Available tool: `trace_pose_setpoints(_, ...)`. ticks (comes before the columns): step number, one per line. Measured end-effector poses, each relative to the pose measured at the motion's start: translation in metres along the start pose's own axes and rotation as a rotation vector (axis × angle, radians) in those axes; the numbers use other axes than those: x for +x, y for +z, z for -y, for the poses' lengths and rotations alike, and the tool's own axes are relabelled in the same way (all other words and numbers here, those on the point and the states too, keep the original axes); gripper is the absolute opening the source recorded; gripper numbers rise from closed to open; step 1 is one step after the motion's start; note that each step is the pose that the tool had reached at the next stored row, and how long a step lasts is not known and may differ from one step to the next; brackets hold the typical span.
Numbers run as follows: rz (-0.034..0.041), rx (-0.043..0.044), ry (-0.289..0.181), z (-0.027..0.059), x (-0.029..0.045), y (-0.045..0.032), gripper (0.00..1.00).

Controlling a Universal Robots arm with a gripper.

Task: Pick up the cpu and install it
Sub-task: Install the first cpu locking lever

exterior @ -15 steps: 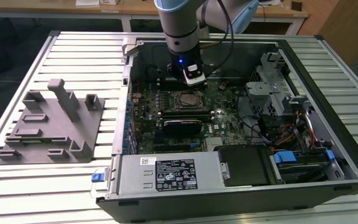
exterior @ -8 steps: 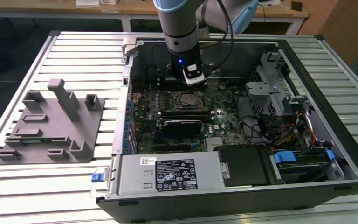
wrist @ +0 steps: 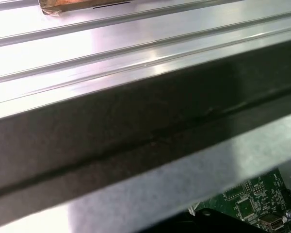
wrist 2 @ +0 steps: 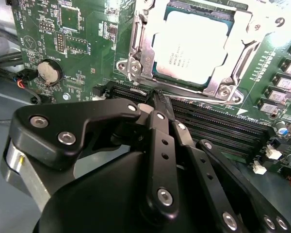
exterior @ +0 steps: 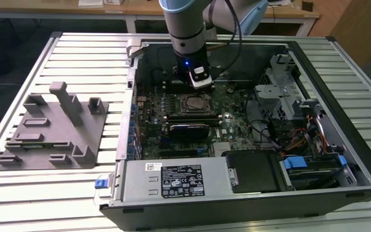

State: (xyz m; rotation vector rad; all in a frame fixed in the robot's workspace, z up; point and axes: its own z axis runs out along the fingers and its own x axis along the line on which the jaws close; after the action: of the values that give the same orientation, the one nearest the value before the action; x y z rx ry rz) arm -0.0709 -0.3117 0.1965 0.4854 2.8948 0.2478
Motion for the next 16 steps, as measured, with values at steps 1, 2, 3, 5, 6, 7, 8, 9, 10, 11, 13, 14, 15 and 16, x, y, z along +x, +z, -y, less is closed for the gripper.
trace_pose_setpoints(1, -0.0013, -0.0012, -0.007, 0.0, 0.0, 0.0001, 0.11)
trace_pose_setpoints(2, -0.0032, -0.0026, -0.016, 0.0, 0.0, 0.0001, 0.11)
trace_pose_setpoints(3, -0.0045, -0.0035, -0.022, 0.0, 0.0, 0.0001, 0.11)
trace_pose_setpoints(5, -0.0043, -0.0012, -0.027, 0.0001, 0.0, 0.0002, 0.11)
trace_pose_setpoints(6, -0.0036, 0.0014, -0.028, 0.0001, 0.0, 0.0003, 0.11)
trace_pose_setpoints(7, -0.0028, 0.0044, -0.03, 0.0001, 0.0, 0.0003, 0.11)
trace_pose_setpoints(8, -0.0017, 0.0082, -0.031, 0.0001, 0.0001, 0.0004, 0.11)
trace_pose_setpoints(9, -0.0004, 0.0124, -0.033, 0.0001, 0.0001, 0.0005, 0.11)
trace_pose_setpoints(10, 0.0008, 0.0163, -0.034, 0.0001, 0.0001, 0.0007, 0.11)
trace_pose_setpoints(11, 0.0018, 0.0198, -0.036, 0.0002, 0.0001, 0.0009, 0.11)
trace_pose_setpoints(13, 0.0031, 0.0255, -0.039, 0.0003, 0.0002, 0.0013, 0.11)
trace_pose_setpoints(14, 0.0037, 0.028, -0.041, 0.0004, 0.0002, 0.0015, 0.11)
trace_pose_setpoints(15, 0.0043, 0.0302, -0.042, 0.0004, 0.0003, 0.0017, 0.11)
trace_pose_setpoints(16, 0.0044, 0.0309, -0.043, 0.0005, 0.0003, 0.002, 0.11)
